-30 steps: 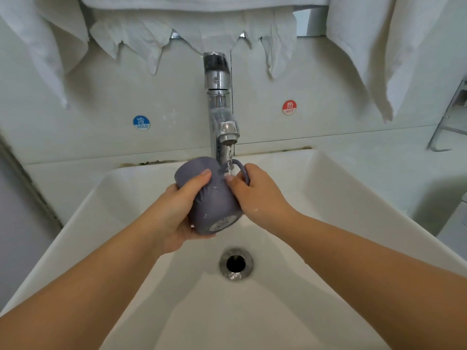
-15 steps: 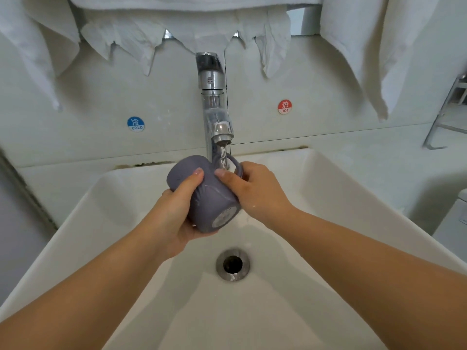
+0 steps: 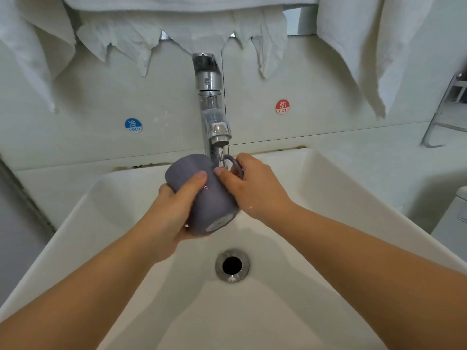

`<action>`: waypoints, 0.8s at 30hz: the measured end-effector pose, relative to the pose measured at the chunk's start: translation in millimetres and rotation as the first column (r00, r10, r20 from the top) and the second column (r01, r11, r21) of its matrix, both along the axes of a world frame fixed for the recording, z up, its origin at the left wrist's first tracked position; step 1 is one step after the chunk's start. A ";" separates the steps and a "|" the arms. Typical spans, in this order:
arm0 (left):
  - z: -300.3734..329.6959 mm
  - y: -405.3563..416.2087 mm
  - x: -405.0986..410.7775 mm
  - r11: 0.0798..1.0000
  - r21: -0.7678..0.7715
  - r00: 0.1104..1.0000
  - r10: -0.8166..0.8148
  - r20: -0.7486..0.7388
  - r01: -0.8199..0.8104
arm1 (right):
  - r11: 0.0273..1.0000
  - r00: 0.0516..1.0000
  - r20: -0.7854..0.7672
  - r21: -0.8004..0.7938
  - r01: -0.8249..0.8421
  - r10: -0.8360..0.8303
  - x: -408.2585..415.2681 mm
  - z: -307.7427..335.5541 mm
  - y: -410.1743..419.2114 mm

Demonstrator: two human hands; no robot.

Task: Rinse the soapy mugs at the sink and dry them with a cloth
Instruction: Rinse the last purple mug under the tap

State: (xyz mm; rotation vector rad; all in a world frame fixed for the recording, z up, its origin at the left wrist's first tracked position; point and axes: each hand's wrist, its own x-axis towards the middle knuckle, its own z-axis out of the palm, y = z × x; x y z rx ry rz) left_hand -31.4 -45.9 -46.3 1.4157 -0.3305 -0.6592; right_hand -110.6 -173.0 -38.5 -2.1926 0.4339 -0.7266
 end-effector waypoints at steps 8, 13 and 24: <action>-0.2 -0.9 2.2 0.991 -0.042 0.992 0.129 0.001 -0.128 | 0.985 0.992 -0.003 0.124 -0.123 0.124 1.0 -3.6 2.4; 1.5 0.6 7.0 0.979 -0.123 0.984 0.170 0.056 -0.162 | 0.952 0.991 0.039 0.276 -0.133 0.127 4.7 -0.6 1.4; 0.6 2.5 0.7 0.969 -0.144 0.901 0.238 0.363 -0.198 | 0.991 1.000 0.027 0.132 -0.013 0.009 -2.4 0.1 1.0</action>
